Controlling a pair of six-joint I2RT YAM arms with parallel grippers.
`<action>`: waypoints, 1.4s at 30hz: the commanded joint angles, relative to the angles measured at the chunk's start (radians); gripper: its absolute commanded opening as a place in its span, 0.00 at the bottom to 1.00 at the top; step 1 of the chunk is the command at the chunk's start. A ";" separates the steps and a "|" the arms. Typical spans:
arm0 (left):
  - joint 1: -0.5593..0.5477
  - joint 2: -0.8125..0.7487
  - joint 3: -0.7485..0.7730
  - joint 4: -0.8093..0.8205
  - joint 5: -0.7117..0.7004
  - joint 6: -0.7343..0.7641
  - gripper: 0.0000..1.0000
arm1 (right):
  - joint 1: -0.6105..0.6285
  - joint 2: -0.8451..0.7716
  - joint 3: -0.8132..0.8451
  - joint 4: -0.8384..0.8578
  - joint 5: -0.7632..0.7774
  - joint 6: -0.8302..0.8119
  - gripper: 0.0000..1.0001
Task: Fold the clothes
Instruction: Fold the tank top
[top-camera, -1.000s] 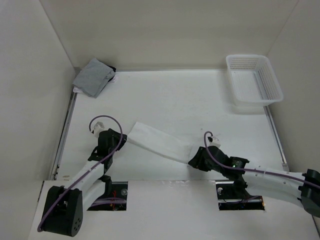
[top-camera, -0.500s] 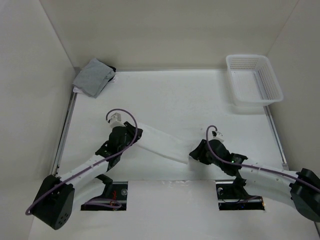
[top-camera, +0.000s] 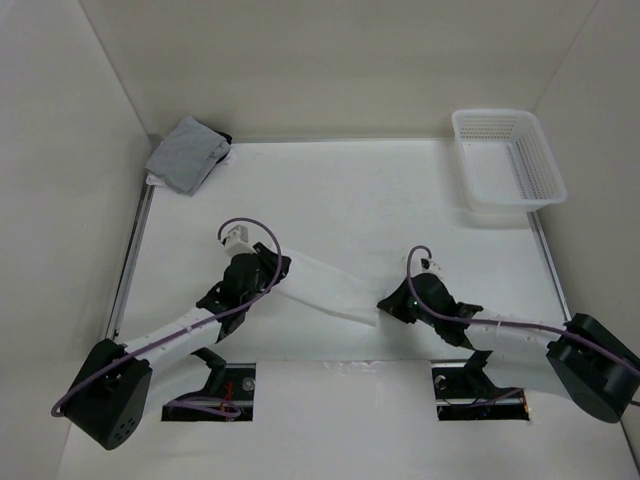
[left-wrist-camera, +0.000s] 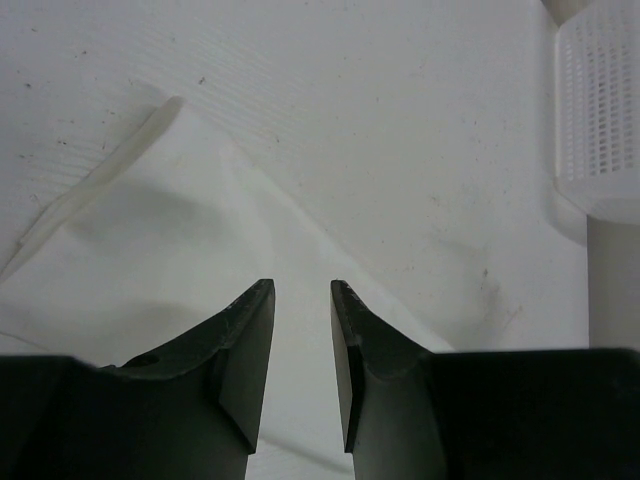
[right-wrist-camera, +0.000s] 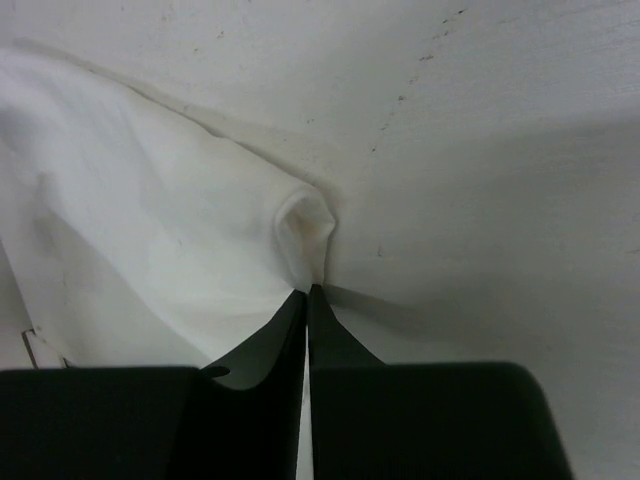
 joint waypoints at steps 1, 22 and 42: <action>0.016 -0.025 0.030 0.057 -0.007 0.008 0.27 | -0.014 -0.055 -0.023 0.049 0.017 0.003 0.02; 0.123 -0.172 0.004 -0.015 0.114 0.020 0.28 | 0.101 0.094 0.707 -0.511 0.103 -0.301 0.03; 0.378 -0.319 -0.036 -0.015 0.313 -0.006 0.29 | 0.264 0.791 1.284 -0.487 0.022 -0.211 0.40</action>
